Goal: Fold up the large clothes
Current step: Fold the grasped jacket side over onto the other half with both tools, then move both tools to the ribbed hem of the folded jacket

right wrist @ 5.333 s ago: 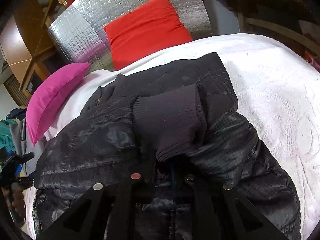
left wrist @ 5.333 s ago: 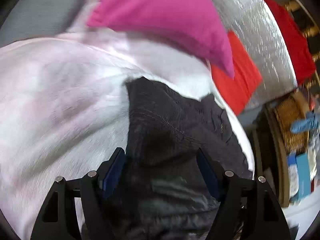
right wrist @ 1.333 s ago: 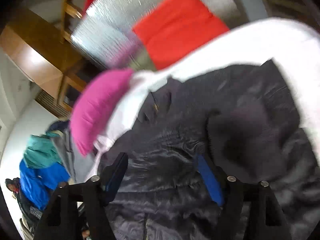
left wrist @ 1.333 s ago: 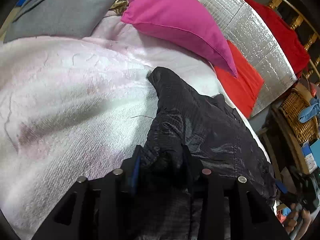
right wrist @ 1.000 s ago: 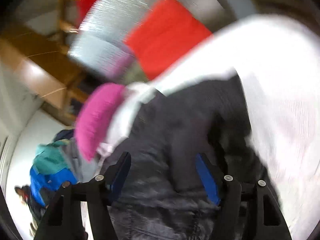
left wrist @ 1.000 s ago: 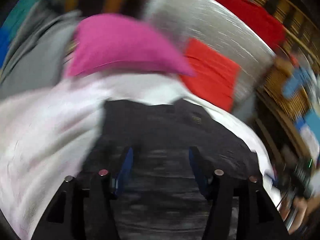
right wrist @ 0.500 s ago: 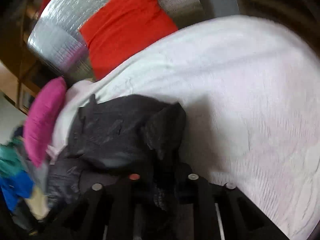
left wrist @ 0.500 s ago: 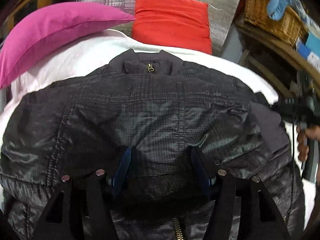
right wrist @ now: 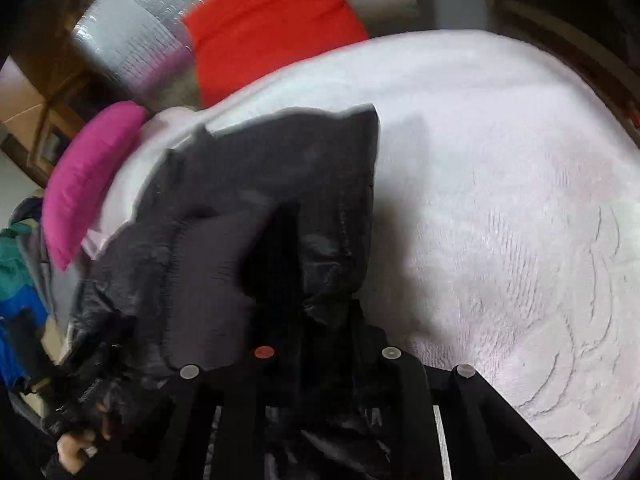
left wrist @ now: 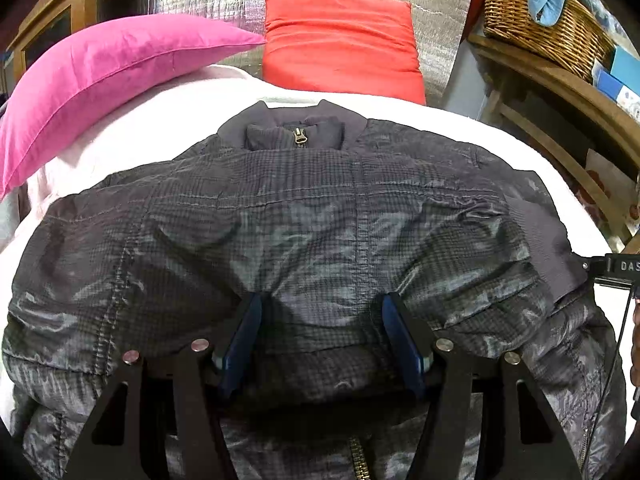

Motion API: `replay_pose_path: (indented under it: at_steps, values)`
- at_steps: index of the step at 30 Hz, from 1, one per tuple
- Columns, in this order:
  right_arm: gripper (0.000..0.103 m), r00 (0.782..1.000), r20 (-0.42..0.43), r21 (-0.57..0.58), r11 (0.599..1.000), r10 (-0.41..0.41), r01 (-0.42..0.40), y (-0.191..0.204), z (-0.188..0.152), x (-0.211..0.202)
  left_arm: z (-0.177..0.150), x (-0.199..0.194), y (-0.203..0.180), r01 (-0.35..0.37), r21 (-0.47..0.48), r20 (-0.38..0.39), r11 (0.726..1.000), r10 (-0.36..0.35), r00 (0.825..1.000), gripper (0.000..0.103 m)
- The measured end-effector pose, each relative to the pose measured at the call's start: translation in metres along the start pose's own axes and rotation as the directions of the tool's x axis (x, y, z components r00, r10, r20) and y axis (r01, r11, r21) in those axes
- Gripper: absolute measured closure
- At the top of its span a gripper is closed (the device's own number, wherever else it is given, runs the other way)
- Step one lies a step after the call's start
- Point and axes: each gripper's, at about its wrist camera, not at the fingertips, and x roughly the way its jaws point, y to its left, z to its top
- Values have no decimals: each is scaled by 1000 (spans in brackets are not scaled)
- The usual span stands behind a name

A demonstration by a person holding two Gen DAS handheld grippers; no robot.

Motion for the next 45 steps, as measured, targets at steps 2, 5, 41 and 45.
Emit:
replay_pose_path:
  at_steps: [2,5,41,45]
  values:
    - [79,999,26,7,1000,-20,20,5,3,-8,3,-8,3,19,3,-24,1000,-19,1000,39]
    - [30,993,115,14,1000,-26,24,13,-8,-41,2,-46,24,91,-69,-16,993,-92,996,39]
    - [23,925,339,2,983,171,-182,-16,-334,-268,-256,-286,156,-216,-316,-65,924,206,976,27]
    - [23,932,319,17,983,169,-184,-17,-338,-256,-256,-285,150,-227,-290,-73,930,215,974,27]
